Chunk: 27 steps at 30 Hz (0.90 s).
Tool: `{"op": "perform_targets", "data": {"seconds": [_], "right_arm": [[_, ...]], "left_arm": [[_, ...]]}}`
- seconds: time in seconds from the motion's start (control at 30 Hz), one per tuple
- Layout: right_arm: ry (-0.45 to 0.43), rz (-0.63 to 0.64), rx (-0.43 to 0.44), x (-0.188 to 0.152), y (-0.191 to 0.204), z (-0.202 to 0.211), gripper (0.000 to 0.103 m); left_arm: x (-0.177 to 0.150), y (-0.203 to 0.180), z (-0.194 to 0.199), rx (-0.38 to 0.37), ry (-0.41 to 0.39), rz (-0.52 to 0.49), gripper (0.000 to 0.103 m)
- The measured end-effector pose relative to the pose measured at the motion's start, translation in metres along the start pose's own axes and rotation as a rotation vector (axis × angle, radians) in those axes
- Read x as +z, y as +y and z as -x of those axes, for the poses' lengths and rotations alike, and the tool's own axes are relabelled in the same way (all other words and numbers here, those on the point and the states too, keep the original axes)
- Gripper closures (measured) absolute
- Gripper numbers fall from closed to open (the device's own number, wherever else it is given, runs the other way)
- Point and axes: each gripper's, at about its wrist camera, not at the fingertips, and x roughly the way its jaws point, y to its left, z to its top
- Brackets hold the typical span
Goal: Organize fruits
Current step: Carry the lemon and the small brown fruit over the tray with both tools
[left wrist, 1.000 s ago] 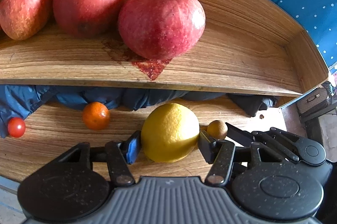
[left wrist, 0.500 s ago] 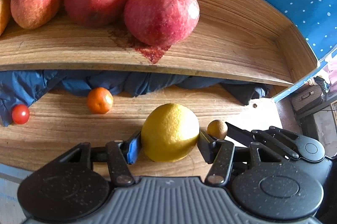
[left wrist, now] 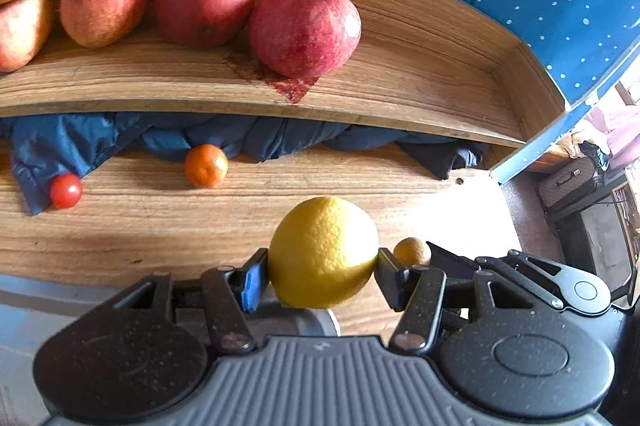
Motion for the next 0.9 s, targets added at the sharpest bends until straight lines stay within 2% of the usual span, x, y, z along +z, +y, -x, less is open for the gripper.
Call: {"op": "perform_targets", "data": {"seconds": [0.53,0.9], "right_arm": [[0.017,0.02,0.046,-0.035,0.052,0.043,0.074],[0.069,0.018,0.082,-0.065,0.094,0.064,0.074]], "left_arm": [[-0.039,0.025,0.038,0.009,0.016,-0.016,0.043],[-0.067,0.04,0.059,0.012,0.043,-0.043,0.043]]}}
